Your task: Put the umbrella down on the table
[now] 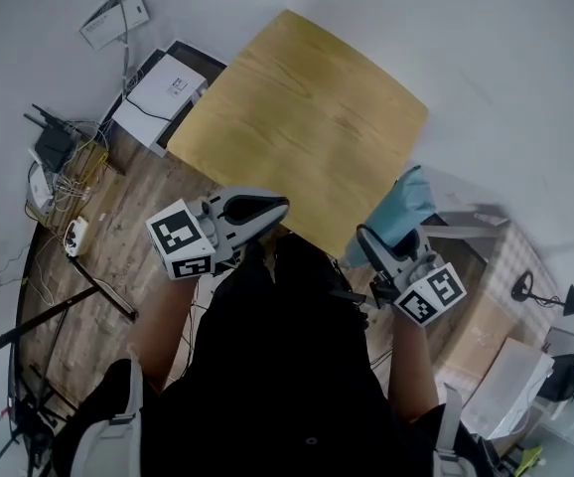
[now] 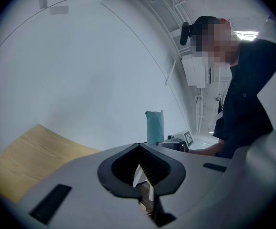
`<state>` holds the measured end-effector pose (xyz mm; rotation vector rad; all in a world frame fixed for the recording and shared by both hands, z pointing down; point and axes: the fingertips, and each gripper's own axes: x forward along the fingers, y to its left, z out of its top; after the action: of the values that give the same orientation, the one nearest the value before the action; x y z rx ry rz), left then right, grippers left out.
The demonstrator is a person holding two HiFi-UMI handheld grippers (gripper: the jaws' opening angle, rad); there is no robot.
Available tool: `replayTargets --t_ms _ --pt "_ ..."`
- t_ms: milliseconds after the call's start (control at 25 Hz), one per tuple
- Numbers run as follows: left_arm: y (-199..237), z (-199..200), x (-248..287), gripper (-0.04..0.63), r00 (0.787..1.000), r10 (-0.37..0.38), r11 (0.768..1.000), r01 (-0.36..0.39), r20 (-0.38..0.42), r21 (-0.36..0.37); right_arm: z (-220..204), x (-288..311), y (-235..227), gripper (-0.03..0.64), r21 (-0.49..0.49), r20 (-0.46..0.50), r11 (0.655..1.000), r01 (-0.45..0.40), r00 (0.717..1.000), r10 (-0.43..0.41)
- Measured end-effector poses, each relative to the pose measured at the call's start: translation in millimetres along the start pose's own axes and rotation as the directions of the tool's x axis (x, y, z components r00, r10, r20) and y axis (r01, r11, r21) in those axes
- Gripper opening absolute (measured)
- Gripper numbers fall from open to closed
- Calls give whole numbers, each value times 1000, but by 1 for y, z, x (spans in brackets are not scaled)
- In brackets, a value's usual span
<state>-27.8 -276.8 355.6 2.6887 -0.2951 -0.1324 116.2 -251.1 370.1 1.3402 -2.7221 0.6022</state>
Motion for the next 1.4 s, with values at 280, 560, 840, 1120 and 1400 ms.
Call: replayTargets --t_ms 280,560,840,1120,1400 --pt "30 2 11 12 999 37 999 -37 -23 -21 3 31 -26 295 14 -3 999 -37 999 37" --pt "68 18 51 12 996 52 999 -52 -76 -1 23 52 -77 295 14 13 999 -42 999 42" --pt "113 36 103 12 990 90 996 -91 -108 1 45 64 -141 295 2 -10 999 -34 999 34" --pt "150 38 161 12 979 114 993 -114 -169 5 71 82 -207 295 -97 -22 995 -8 1000 6" --pt "189 15 178 12 963 178 984 -177 -204 25 56 132 -260 295 -249 -112 968 -27 994 -2"
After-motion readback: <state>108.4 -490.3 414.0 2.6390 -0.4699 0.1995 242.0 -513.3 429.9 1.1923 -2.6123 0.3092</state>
